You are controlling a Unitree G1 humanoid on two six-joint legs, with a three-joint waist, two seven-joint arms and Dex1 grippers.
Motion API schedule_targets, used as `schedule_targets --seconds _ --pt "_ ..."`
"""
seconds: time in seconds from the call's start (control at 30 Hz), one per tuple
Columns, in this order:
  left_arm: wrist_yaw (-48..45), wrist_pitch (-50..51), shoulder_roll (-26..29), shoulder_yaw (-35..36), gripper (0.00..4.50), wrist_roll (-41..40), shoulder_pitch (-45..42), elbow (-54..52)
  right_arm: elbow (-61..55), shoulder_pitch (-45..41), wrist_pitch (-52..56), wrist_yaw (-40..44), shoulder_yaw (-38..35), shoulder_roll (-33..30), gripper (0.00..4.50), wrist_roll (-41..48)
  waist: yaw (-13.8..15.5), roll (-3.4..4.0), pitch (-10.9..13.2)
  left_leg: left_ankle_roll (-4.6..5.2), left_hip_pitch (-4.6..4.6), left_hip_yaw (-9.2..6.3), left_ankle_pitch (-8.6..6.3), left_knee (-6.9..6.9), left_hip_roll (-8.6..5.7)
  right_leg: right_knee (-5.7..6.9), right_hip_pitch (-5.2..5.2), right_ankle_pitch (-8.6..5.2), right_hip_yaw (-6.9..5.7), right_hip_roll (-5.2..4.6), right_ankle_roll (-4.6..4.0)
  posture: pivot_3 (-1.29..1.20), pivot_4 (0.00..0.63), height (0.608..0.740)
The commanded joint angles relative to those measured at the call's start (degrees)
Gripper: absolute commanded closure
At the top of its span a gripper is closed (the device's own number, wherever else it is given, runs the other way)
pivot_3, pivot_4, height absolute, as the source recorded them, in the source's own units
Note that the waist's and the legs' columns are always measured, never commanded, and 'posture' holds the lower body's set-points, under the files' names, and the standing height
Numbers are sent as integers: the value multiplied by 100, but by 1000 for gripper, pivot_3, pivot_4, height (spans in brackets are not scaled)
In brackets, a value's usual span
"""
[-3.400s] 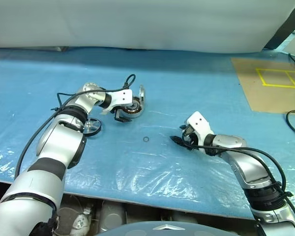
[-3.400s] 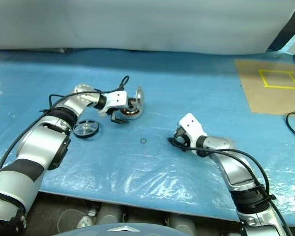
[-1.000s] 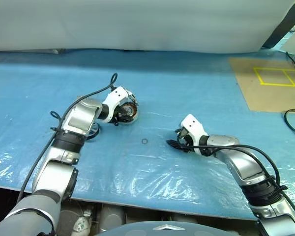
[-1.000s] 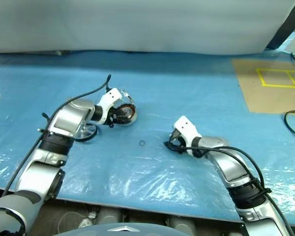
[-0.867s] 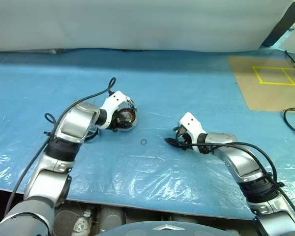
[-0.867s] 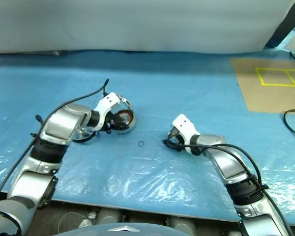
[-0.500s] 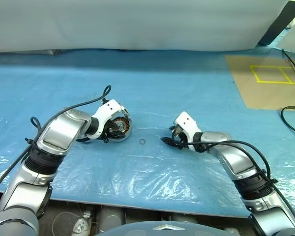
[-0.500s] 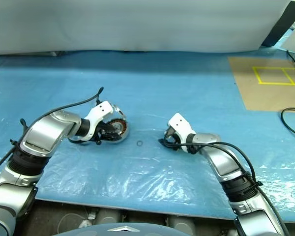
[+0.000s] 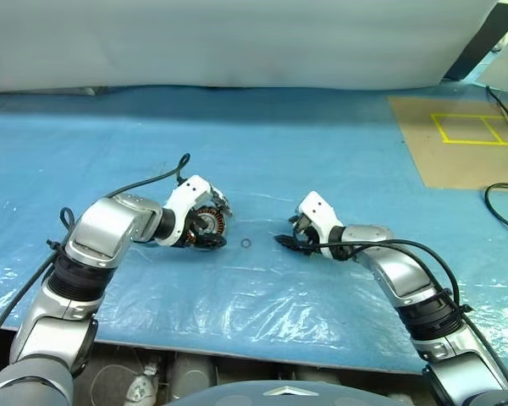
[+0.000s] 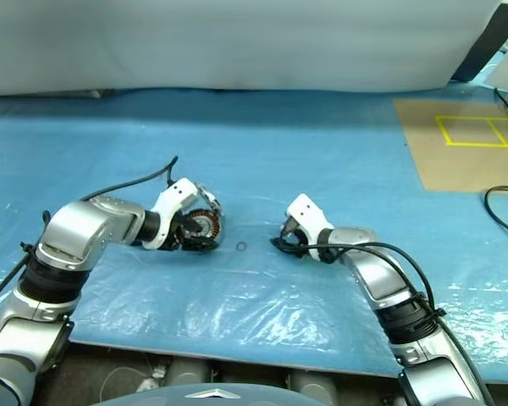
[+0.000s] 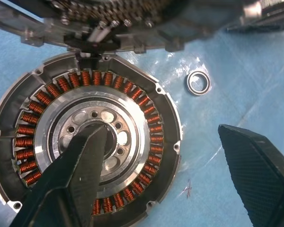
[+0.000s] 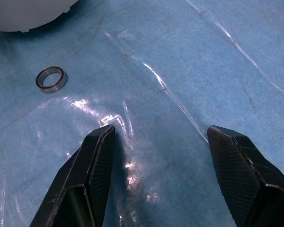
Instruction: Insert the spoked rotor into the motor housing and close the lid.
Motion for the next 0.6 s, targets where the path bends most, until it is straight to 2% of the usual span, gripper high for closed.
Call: schedule_targets --seconds 0.03,0.27,0.4,0.6 --pt "276 449 -76 141 718 -214 71 205 -24 43 -44 19 26 5 1304 -17 -1 0 0 0 0 -1 0 1 1 0 0 0 0 0 0 0 150 740" --pt "375 856 -198 951 718 -921 -126 237 -23 104 -41 23 -15 -34 1304 -15 -10 -3 2 0 -12 -5 1 -1 -13 0 -11 2 -1 6 4 0 150 740" --pt "621 872 -189 1132 718 -1024 -145 327 45 90 -78 37 7 -23 1304 -33 -3 -7 4 0 -19 -5 0 -3 -14 -1 -13 13 -4 6 22 0 150 740" --pt "1329 877 -784 1631 718 -1171 -293 677 162 7 -133 59 71 12 1304 -72 8 -11 7 0 -24 -4 0 6 -15 -2 -10 9 -5 5 16 0 150 740"
